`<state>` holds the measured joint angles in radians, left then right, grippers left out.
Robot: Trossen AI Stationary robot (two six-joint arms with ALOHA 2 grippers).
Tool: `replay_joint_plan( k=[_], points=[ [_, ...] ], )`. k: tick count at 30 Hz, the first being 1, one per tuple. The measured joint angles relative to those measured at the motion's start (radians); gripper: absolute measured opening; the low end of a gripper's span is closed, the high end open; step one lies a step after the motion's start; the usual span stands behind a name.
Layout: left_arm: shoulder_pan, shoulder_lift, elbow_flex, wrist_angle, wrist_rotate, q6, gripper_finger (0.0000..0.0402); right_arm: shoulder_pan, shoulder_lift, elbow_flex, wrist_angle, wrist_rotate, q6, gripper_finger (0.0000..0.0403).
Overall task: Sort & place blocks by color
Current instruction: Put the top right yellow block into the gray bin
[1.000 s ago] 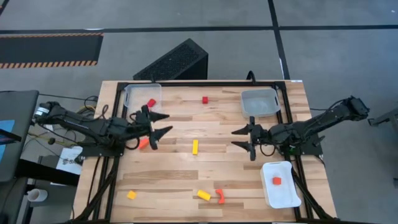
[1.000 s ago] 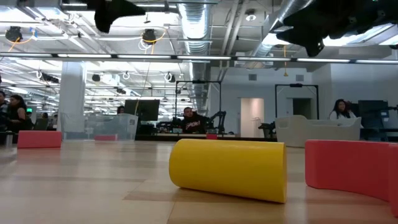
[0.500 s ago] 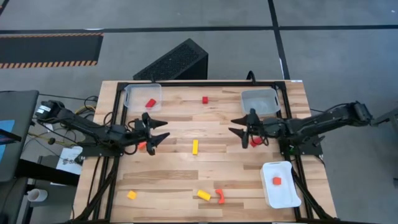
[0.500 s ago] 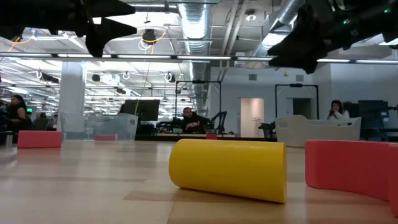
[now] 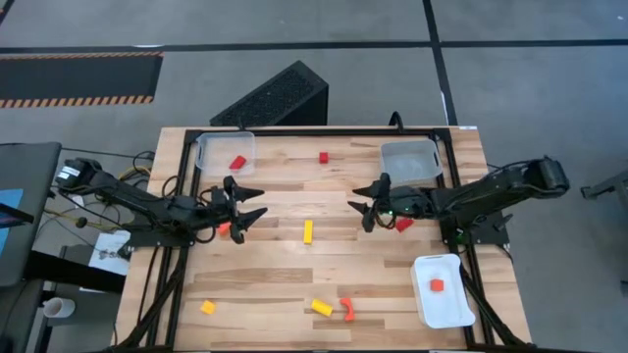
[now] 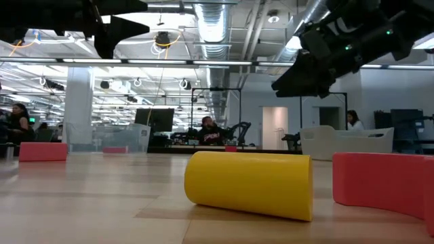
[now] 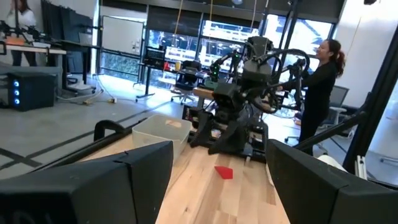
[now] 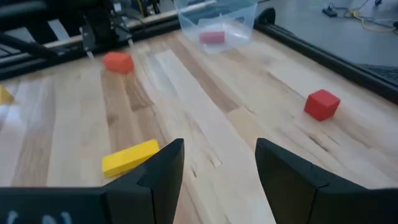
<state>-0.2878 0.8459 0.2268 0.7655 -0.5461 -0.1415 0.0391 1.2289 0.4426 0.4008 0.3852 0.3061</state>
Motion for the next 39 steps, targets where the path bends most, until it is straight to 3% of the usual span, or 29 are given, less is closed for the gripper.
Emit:
replay_joint_plan(
  k=[7, 13, 25, 39],
  points=[
    [-0.002, 0.000, 0.000, -0.013, 0.033, -0.059, 0.0245, 0.051, 0.073, 0.047, -0.002, -0.065, -0.008, 0.0221],
    [-0.012, 0.000, 0.000, -0.053, 0.041, -0.101, 0.0245, 0.119, 0.084, 0.055, 0.005, -0.038, -0.008, 0.0221],
    [-0.053, 0.001, 0.000, -0.073, 0.039, -0.164, 0.0245, 0.151, 0.252, 0.057, 0.246, -0.042, 0.008, 0.0221],
    [-0.078, 0.040, 0.004, -0.063, -0.014, -0.157, 0.0245, 0.163, 0.265, 0.138, 0.226, -0.043, 0.019, 0.0221]
  ],
)
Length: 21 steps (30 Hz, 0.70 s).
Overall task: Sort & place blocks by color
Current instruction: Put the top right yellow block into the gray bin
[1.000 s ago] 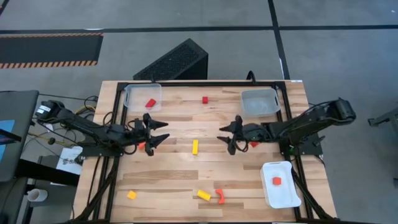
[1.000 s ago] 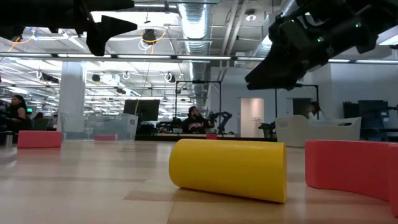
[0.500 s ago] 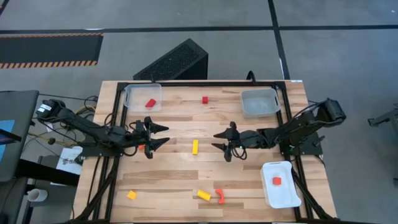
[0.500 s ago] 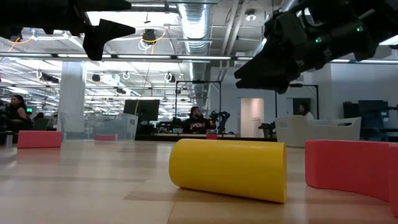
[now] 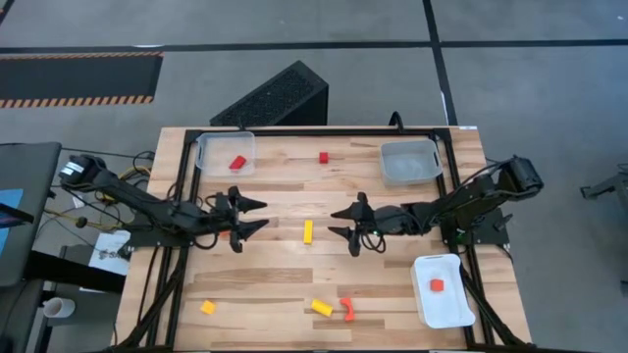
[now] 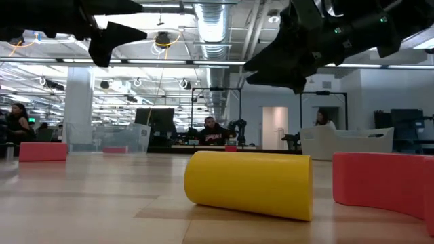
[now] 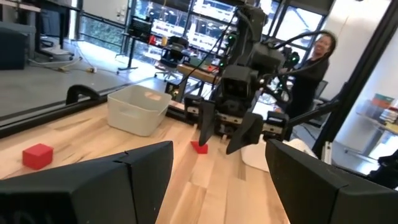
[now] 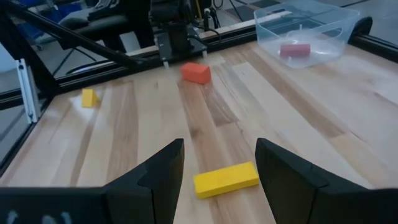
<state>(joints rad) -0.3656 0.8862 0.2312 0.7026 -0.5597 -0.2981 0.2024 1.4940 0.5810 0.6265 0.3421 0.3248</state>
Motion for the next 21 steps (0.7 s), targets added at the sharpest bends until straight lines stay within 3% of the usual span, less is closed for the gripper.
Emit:
replay_joint_plan(
  k=[14, 21],
  points=[
    [0.000, 0.098, 0.048, -0.003, -0.002, 0.001, 0.0245, -0.001, 0.000, 0.004, 0.053, 0.007, -0.025, 0.0223],
    [0.001, 0.098, 0.049, 0.000, -0.004, 0.000, 0.0245, 0.021, 0.000, 0.004, 0.096, -0.003, -0.080, 0.0252]
  ],
)
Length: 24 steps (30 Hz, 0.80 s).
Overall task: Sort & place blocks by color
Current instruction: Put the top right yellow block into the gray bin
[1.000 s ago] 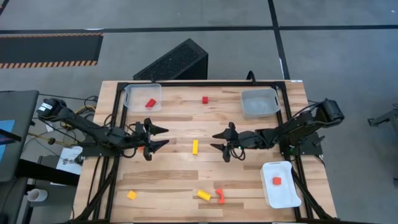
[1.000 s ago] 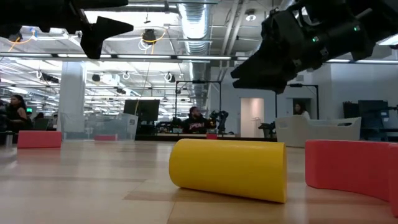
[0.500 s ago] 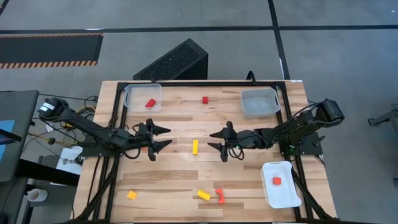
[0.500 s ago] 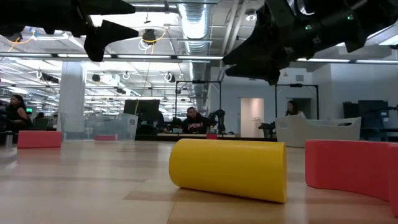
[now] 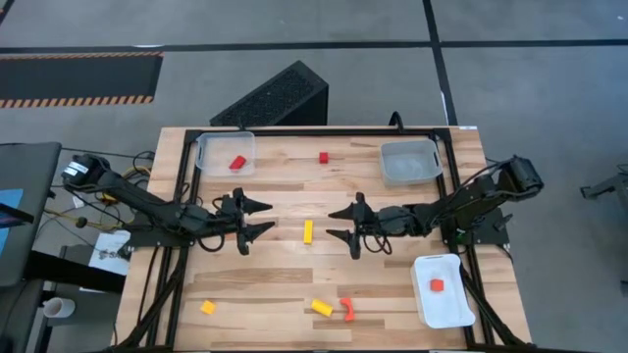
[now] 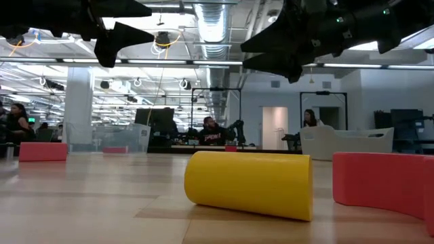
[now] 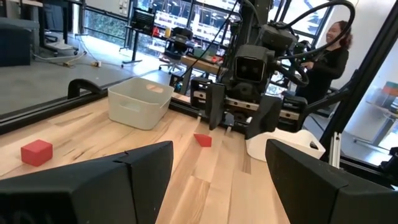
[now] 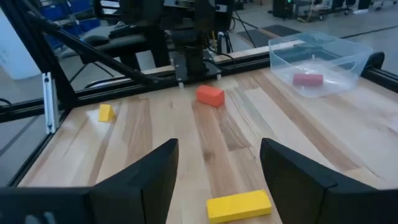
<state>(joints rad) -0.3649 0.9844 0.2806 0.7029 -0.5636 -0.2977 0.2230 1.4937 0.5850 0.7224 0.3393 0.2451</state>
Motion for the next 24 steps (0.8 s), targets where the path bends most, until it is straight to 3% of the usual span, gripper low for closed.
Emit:
replay_joint_plan(
  k=[16, 19, 24],
  points=[
    [0.000, 0.000, 0.009, -0.007, 0.024, -0.060, 0.0245, -0.041, 0.000, 0.000, -0.017, 0.002, 0.060, 0.0344],
    [-0.007, 0.018, 0.077, -0.101, 0.034, -0.063, 0.0245, -0.050, 0.000, 0.000, -0.018, 0.000, 0.061, 0.0352],
    [-0.011, 0.079, 0.188, -0.353, -0.043, -0.068, 0.0245, -0.056, 0.000, 0.000, -0.018, 0.001, 0.107, 0.0350]
  ],
)
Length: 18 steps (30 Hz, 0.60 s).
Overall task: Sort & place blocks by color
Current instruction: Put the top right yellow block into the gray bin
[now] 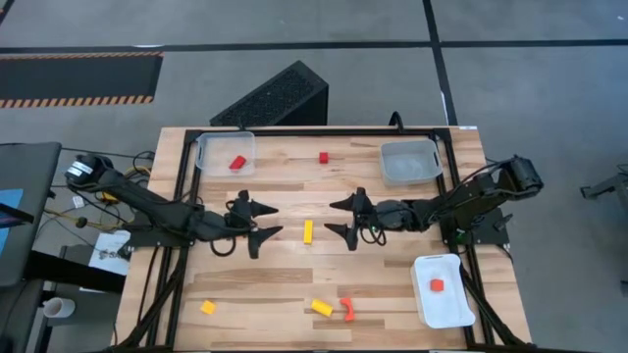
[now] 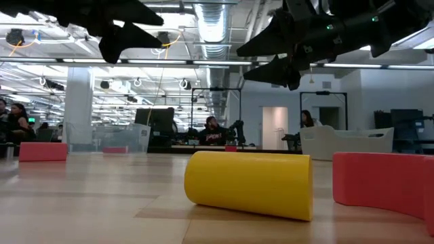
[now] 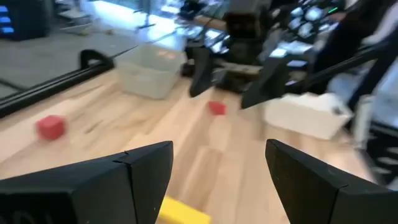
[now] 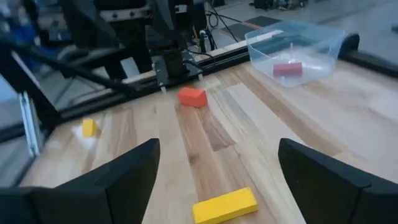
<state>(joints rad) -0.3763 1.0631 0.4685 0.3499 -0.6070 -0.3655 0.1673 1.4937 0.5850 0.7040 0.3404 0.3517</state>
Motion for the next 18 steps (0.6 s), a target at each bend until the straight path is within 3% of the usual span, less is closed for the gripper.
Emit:
replay_joint_plan(
  k=[7, 10, 18],
  points=[
    [0.000, 0.029, 0.028, 0.091, 0.039, 0.057, 0.0245, -0.008, 0.000, 0.000, 0.037, 0.007, 0.255, 0.0335],
    [0.000, 0.029, 0.029, 0.150, 0.092, 0.094, 0.0245, -0.012, 0.000, 0.012, 0.023, 0.085, 0.355, 0.0331],
    [0.000, -0.013, 0.028, 0.172, 0.062, 0.146, 0.0245, -0.033, 0.015, 0.216, -0.369, 0.115, 0.445, 0.0331]
  ],
)
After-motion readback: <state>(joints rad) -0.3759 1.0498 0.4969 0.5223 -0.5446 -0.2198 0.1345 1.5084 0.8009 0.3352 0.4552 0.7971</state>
